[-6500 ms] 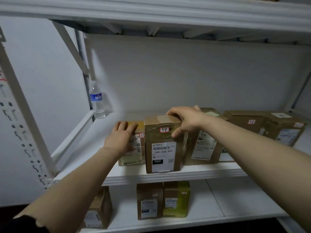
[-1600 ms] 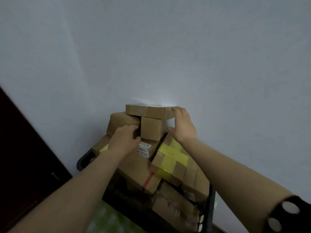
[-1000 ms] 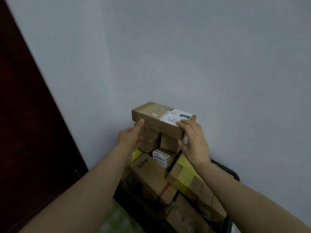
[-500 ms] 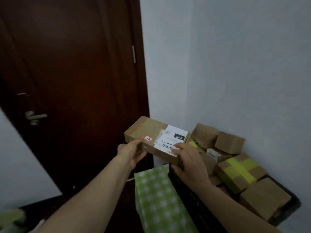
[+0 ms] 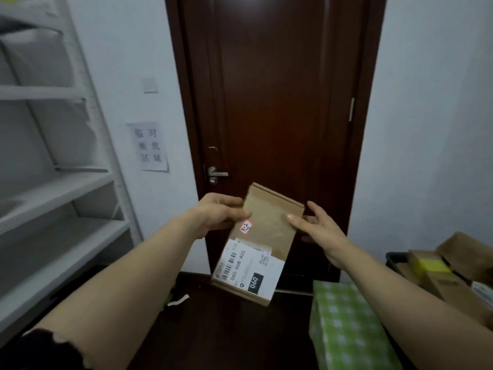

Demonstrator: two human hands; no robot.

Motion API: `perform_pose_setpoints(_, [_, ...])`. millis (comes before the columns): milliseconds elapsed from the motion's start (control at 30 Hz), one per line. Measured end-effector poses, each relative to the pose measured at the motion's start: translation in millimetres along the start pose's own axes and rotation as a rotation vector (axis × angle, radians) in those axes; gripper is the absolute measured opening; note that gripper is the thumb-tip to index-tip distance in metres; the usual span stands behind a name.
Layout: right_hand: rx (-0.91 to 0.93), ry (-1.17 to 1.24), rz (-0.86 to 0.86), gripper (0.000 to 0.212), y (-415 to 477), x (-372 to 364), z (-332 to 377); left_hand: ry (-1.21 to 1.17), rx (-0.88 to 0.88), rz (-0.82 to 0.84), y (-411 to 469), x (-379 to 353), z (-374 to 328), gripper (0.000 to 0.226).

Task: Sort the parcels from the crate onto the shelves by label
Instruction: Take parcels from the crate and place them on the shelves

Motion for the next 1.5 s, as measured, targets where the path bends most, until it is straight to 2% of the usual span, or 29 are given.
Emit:
perform_pose_setpoints(67, [-0.042, 0.168, 0.094, 0.092, -3.1, -34.4, -0.1, 0.009, -0.004, -0.021, -14.1, 25.4, 10.2, 0.058])
perform_pose_setpoints(133, [-0.024, 0.248, 0.141, 0.068, -3.7, -65.3, -2.6, 0.009, -0.023, -0.060, -26.3, 49.5, 21.1, 0.064])
perform_pose_setpoints(233, [0.034, 0.391, 0.086, 0.036, 0.3, -105.0, -5.9, 0.028, -0.011, -0.199, -42.7, 91.8, 47.5, 0.085])
perform_pose_setpoints(367, [0.033, 0.485, 0.034, 0.040, 5.9, -141.0, -17.1, -0.092, 0.122, -0.471, -77.4, 142.0, 104.1, 0.123])
perform_pose_setpoints(400, [0.032, 0.499, 0.029, 0.041, 7.8, -149.1, -20.1, -0.161, 0.146, -0.508, -86.2, 152.0, 116.4, 0.116])
perform_pose_setpoints(467, [0.022, 0.555, 0.054, 0.041, 9.1, -168.6, -25.0, -0.234, 0.180, -0.447, -102.1, 163.1, 134.0, 0.092])
perform_pose_setpoints(533, [0.005, 0.574, 0.090, 0.041, 4.7, -189.0, -27.5, -0.216, 0.210, -0.343, -112.0, 166.3, 148.2, 0.096])
perform_pose_setpoints(633, [-0.031, 0.570, 0.133, 0.042, -3.0, -214.8, -33.7, -0.230, 0.177, -0.364, -125.2, 174.6, 157.7, 0.048])
perform_pose_setpoints(700, [-0.062, 0.579, 0.172, 0.043, -6.4, -228.8, -38.6, -0.262, 0.182, -0.415, -133.1, 182.6, 165.8, 0.035])
perform_pose_setpoints(900, [-0.131, 0.523, 0.229, 0.045, -7.1, -257.3, -54.5, -0.312, 0.177, -0.500, -149.9, 204.7, 185.9, 0.030])
perform_pose_setpoints(1100, [-0.072, 0.263, 0.270, 0.037, -6.3, -271.0, -67.8, -0.310, 0.206, -0.539, -161.6, 215.2, 206.6, 0.030])
perform_pose_setpoints(1500, [-0.115, 0.162, 0.369, 0.040, -15.7, -317.7, -84.5, -0.332, 0.265, -0.630, -197.9, 234.8, 230.6, 0.019])
Point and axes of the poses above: each hand's wrist, its own y-axis towards the middle knuckle, its own x-axis out of the back of the hand, z = x × y, the point moved 5 cm from there along y, towards the middle knuckle, and after that the axes turned 12 degrees about y, right-handed, at the moved point
